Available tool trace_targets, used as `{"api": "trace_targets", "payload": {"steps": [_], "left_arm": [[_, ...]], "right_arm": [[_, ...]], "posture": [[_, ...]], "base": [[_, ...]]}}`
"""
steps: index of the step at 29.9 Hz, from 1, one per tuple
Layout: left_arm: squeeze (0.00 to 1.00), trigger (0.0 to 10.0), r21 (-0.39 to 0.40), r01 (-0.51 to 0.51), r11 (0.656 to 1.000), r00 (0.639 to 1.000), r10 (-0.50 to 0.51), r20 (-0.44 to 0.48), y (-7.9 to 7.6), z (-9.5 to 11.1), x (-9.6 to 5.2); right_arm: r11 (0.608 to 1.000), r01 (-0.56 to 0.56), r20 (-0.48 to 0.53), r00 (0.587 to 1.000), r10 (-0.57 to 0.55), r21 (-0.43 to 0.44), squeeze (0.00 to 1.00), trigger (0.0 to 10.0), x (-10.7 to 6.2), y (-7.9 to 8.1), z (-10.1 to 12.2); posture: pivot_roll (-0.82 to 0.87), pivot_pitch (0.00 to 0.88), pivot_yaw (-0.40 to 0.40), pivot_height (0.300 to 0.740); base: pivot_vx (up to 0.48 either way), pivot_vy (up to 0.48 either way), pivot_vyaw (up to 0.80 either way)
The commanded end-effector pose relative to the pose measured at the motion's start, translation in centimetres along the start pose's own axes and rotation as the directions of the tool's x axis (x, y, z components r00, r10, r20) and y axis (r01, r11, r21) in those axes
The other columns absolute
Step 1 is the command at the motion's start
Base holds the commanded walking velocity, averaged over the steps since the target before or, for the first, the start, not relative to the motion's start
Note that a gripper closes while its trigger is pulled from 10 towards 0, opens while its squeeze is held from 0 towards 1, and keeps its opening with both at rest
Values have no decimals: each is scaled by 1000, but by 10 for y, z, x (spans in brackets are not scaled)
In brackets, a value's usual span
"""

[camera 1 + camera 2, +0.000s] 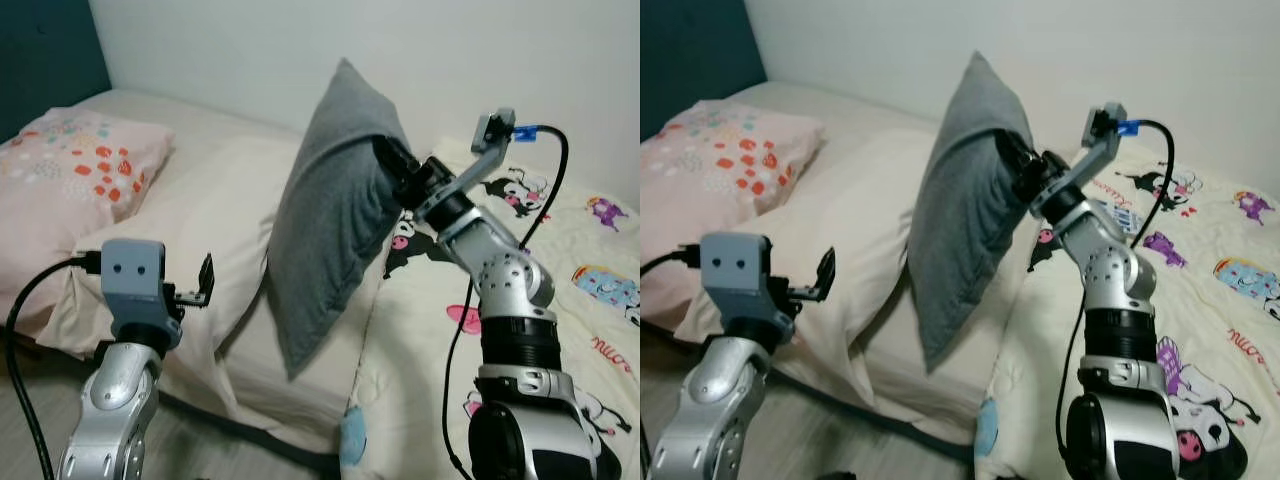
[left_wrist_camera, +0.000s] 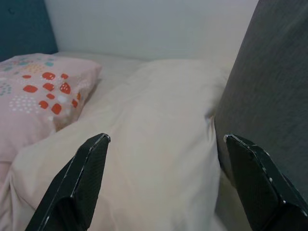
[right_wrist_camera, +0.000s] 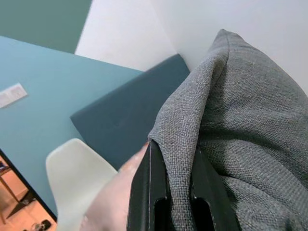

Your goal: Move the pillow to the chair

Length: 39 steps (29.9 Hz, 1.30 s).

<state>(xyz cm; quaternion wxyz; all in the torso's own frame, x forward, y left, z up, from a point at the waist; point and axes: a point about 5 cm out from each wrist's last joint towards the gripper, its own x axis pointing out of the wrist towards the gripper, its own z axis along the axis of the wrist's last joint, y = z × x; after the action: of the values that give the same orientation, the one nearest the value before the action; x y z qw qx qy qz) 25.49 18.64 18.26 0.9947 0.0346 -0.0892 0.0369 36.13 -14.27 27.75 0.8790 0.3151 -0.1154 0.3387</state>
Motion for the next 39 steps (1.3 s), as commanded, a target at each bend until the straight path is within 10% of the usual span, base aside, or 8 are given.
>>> {"api": "trace_targets", "payload": {"steps": [1,19,33,39], "left_arm": [[0,10000,-9,-5,1000,1000,5,-31,-1,-5,0],[0,10000,-7,-3,1000,999,2,-47,-3,-8,2],[0,10000,41,22,999,1000,-22,-9,-8,-5,-4],[0,10000,-120,106,987,994,-106,5,-38,1,-16]], "right_arm": [[988,-155,115,981,156,-14,0,0,11,31,29],[941,-332,97,941,325,63,0,0,8,72,26],[983,-175,-213,959,185,63,0,0,-20,46,-70],[983,-169,-307,934,184,73,0,0,-37,45,-99]], "posture": [[82,0,-117,626],[80,0,-116,673],[84,0,-106,678],[83,0,-99,678]], "base": [[-480,0,0],[-242,0,0],[-30,0,332],[0,0,775]]}}
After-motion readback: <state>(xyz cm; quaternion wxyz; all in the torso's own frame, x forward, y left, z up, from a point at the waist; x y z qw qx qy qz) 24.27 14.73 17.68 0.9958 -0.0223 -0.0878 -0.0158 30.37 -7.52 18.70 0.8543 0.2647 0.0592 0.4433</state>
